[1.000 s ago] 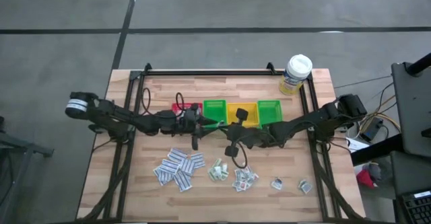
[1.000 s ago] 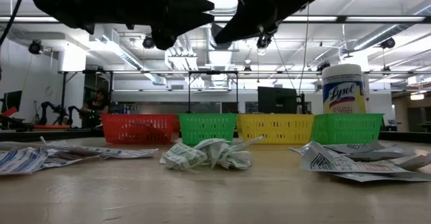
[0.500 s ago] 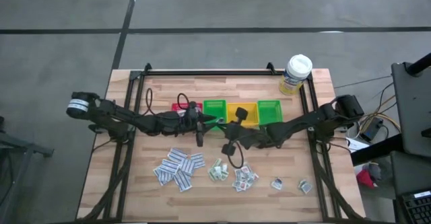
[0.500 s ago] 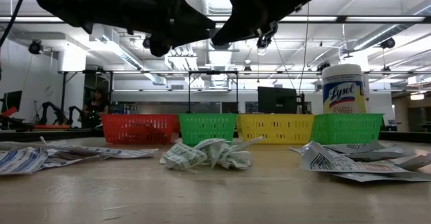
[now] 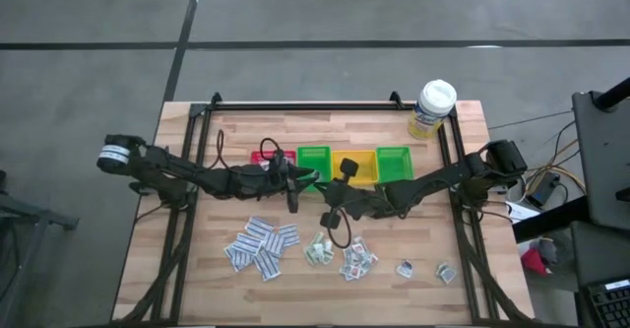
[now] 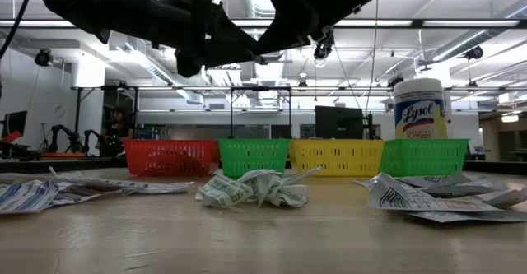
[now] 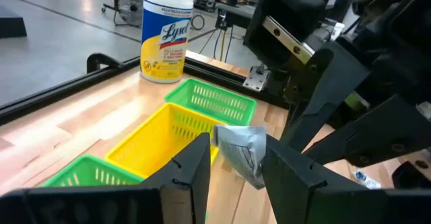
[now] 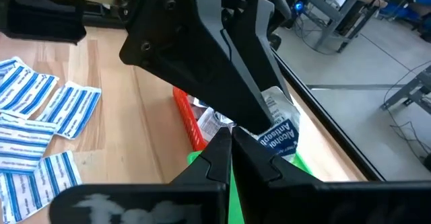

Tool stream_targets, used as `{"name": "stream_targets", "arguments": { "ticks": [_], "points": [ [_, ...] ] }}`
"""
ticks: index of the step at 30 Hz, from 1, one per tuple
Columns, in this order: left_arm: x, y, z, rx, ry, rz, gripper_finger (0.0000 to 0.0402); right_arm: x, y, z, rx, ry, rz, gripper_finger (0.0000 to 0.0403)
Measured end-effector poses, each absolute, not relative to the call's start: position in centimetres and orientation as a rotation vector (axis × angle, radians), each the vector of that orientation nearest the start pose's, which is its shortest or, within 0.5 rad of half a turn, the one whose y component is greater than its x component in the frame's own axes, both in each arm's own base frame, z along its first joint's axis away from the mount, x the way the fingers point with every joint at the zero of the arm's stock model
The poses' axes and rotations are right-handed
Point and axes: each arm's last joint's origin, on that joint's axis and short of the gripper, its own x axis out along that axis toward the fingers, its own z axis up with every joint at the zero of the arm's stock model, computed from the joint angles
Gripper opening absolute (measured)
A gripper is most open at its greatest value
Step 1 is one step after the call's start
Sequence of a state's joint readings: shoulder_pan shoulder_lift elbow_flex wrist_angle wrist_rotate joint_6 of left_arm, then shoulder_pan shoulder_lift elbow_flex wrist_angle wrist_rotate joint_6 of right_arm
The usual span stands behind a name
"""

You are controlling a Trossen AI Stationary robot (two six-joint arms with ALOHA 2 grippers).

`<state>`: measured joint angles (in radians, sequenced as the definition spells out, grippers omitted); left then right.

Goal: Pick & Place First Aid Supplies
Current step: Put the alcohol pad into the red basket

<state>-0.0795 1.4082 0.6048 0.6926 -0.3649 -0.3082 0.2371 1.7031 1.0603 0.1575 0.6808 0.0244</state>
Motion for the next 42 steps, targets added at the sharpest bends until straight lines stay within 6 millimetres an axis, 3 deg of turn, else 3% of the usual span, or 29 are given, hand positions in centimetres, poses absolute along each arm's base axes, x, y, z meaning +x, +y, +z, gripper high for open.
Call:
{"name": "stream_targets", "arguments": {
  "ticks": [8,17,28,33,42],
  "points": [
    [28.5,-1.2,21.9,-0.343,0.054,0.303,0.0113,36.0,6.8,22.4,-0.194,0.439,-0.441,0.0008],
    [28.7,-1.1,21.4,-0.343,0.067,0.308,0.0007,36.0,6.9,22.4,-0.183,0.435,-0.442,0.0008],
    [28.6,-1.1,21.3,-0.336,0.082,0.313,0.0,35.9,7.0,21.8,-0.182,0.495,-0.368,0.0008],
    [28.4,-0.9,20.9,-0.306,0.114,0.402,0.0,35.6,7.3,21.3,-0.136,0.559,-0.274,0.0014],
    [26.8,-0.3,20.0,-0.2,0.278,0.631,0.0,34.4,7.7,19.9,-0.12,0.725,-0.279,0.0044]
  ]
}}
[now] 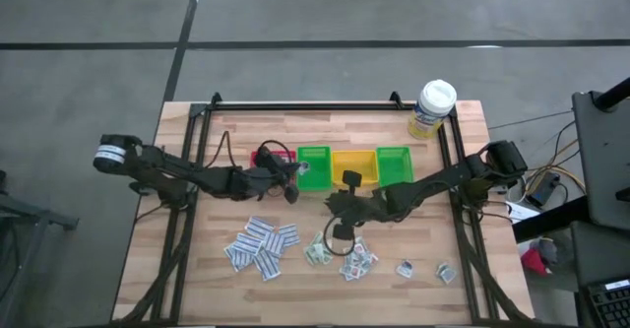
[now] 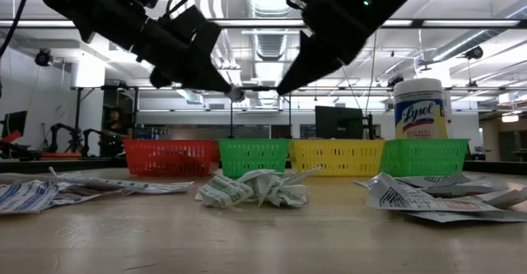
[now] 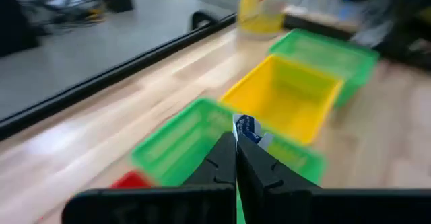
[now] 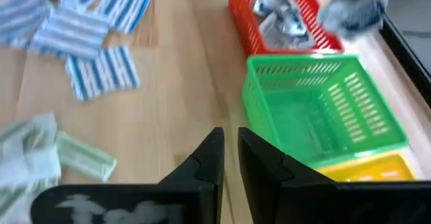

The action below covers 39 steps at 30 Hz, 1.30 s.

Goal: Pick & Place First Aid Supplies
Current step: Put the alcohol pad into the red basket

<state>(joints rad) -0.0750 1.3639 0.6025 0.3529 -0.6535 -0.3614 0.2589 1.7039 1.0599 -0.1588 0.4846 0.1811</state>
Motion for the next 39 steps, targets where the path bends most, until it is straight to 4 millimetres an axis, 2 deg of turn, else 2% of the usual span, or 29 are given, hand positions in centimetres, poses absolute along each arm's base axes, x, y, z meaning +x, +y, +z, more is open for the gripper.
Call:
{"name": "stream_targets", "arguments": {
  "ticks": [6,11,17,24,31,39],
  "points": [
    [25.0,0.1,20.1,-0.132,0.435,0.68,0.0,33.1,8.8,19.8,-0.156,0.833,-0.159,0.0039],
    [23.2,0.3,20.4,-0.089,0.547,0.694,0.0,32.0,9.6,20.8,-0.145,0.853,-0.057,0.0033],
    [21.3,0.7,20.5,-0.06,0.669,0.689,0.0,30.2,10.6,22.9,-0.151,0.782,0.006,0.0033],
    [21.0,2.1,20.1,-0.146,0.744,0.643,0.0,27.0,11.4,25.8,-0.152,0.671,0.083,0.0034],
    [21.2,4.4,19.7,-0.298,0.745,0.667,0.0,23.2,11.6,27.4,-0.103,0.583,0.133,0.0034],
    [22.6,5.3,20.2,-0.37,0.615,0.563,0.0,21.2,10.9,26.1,-0.035,0.509,0.144,0.0034]
  ]
}}
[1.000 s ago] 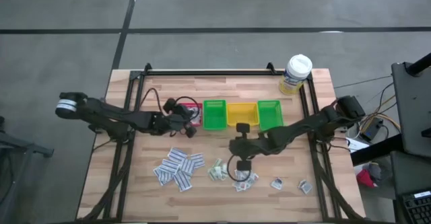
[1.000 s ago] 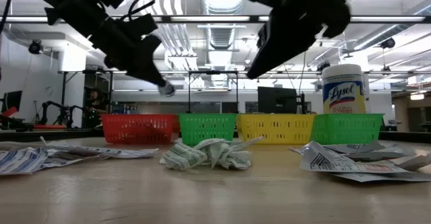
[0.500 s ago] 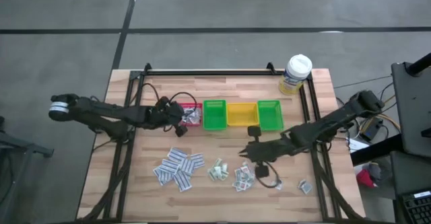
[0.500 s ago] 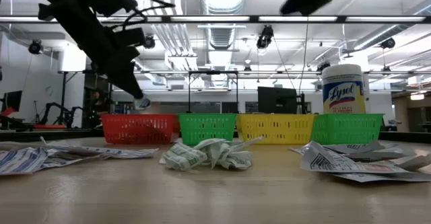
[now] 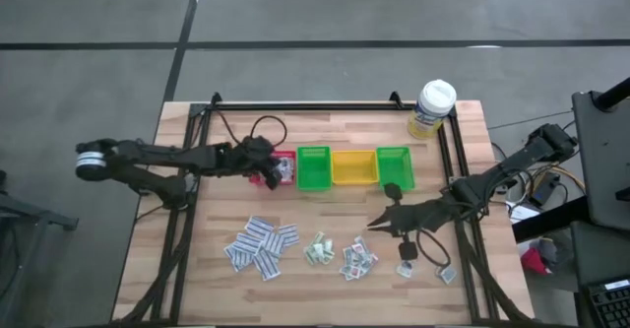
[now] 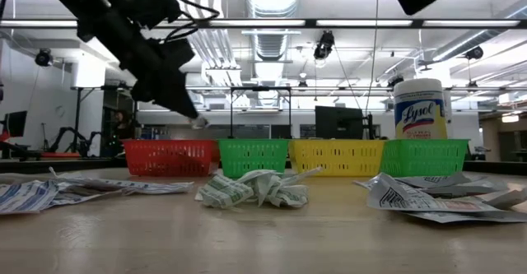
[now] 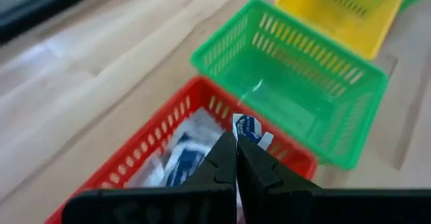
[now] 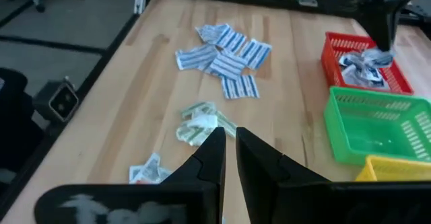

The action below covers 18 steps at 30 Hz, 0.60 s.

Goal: Pick & Place First Aid Supplies
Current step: Put the alcohol pad into the red basket

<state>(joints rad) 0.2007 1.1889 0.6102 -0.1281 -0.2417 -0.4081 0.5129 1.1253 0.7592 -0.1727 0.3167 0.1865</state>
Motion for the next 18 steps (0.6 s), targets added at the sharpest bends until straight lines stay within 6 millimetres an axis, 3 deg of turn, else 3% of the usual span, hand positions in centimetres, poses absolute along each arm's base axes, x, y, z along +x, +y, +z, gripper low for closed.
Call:
{"name": "stream_targets", "arguments": {
  "ticks": [18],
  "points": [
    [26.5,7.1,18.9,-0.382,0.775,0.614,0.0,20.7,11.3,25.7,-0.009,0.492,0.168,0.0034]
  ]
}}
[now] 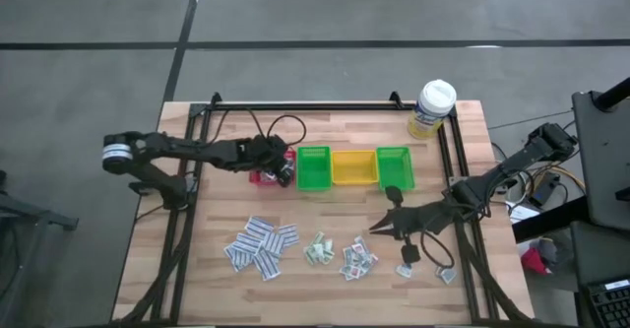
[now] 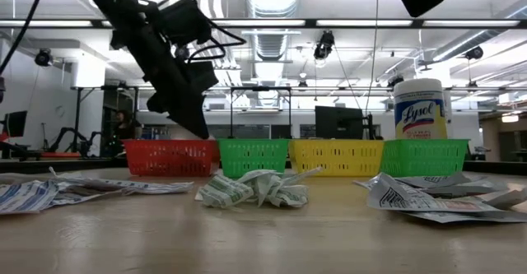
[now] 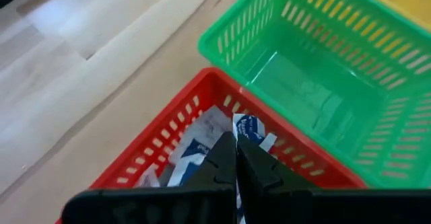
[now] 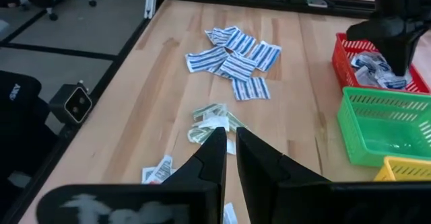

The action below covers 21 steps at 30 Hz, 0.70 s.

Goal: Pick & Place First Aid Supplies
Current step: Put the alcohol pad into the red basket

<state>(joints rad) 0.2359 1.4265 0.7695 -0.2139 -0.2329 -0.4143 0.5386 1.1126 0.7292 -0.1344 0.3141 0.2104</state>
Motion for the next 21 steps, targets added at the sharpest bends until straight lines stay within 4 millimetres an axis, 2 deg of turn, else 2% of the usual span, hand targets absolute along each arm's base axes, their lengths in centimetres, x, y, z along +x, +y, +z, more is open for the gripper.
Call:
{"name": "stream_targets", "arguments": {
  "ticks": [13,16,21],
  "points": [
    [26.19,6.98,18.71,-0.379,0.807,0.611,0.0005,20.74,11.37,25.83,-0.003,0.479,0.171,0.0034],
    [26.16,6.97,18.67,-0.368,0.816,0.606,0.003,20.74,11.37,25.83,-0.004,0.479,0.171,0.0034],
    [26.16,6.99,19.02,-0.365,0.808,0.604,0.0104,20.74,11.37,25.83,-0.003,0.479,0.171,0.0034]
  ]
}}
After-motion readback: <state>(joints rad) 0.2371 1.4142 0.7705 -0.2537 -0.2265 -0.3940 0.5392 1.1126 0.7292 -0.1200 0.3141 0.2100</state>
